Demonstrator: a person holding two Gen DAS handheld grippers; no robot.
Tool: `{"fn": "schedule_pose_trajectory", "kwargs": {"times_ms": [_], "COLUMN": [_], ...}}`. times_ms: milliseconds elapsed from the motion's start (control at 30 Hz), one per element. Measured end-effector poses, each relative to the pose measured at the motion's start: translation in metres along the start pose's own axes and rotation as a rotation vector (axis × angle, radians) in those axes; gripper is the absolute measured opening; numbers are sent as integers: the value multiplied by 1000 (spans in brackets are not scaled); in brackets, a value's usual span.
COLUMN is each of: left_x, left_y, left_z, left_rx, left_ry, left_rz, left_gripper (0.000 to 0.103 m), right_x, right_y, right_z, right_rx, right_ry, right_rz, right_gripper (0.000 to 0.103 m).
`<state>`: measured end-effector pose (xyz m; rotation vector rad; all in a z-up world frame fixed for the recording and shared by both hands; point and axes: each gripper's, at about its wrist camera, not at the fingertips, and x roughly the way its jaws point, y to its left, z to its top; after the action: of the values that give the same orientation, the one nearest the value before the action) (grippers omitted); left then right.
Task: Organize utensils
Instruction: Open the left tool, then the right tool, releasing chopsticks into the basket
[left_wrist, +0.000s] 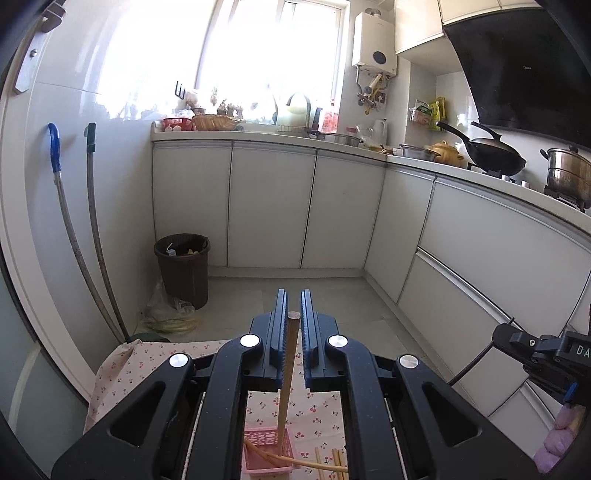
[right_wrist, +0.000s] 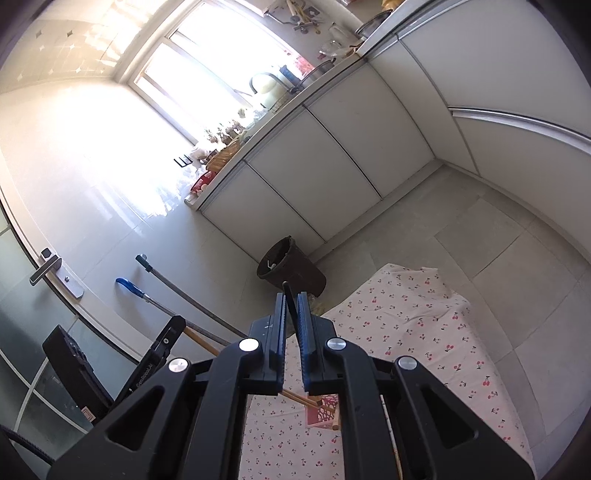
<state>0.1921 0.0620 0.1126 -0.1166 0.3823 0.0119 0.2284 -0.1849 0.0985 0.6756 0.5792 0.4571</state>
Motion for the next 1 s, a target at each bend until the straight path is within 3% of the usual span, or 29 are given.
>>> {"fn": "schedule_pose_trajectory", "kwargs": {"times_ms": [167, 233, 300, 367, 567, 700, 1000], "left_x": [5, 16, 17, 6, -59, -88, -77], "left_y": [-5, -4, 3, 16, 62, 89, 114], "left_z": [-8, -13, -16, -14, -20, -44, -53], "left_rx": [24, 20, -9, -54, -247, -342, -408], "left_ry": [24, 95, 125, 97, -23, -62, 41], "left_rz": [11, 4, 27, 49, 79, 142, 136], "left_gripper": [7, 9, 24, 42, 71, 75, 75], "right_x": [-2, 0, 2, 6, 24, 39, 88], "right_y": [3, 4, 6, 7, 21, 34, 52], "right_z": [1, 1, 0, -1, -13, -25, -57], "right_rx": [-7, -6, -4, -2, -44, -85, -167], "right_ry": [-3, -2, 0, 3, 15, 27, 54], "right_rz": [0, 2, 6, 10, -1, -10, -70], "right_gripper": [8, 8, 8, 8, 8, 8, 8]}}
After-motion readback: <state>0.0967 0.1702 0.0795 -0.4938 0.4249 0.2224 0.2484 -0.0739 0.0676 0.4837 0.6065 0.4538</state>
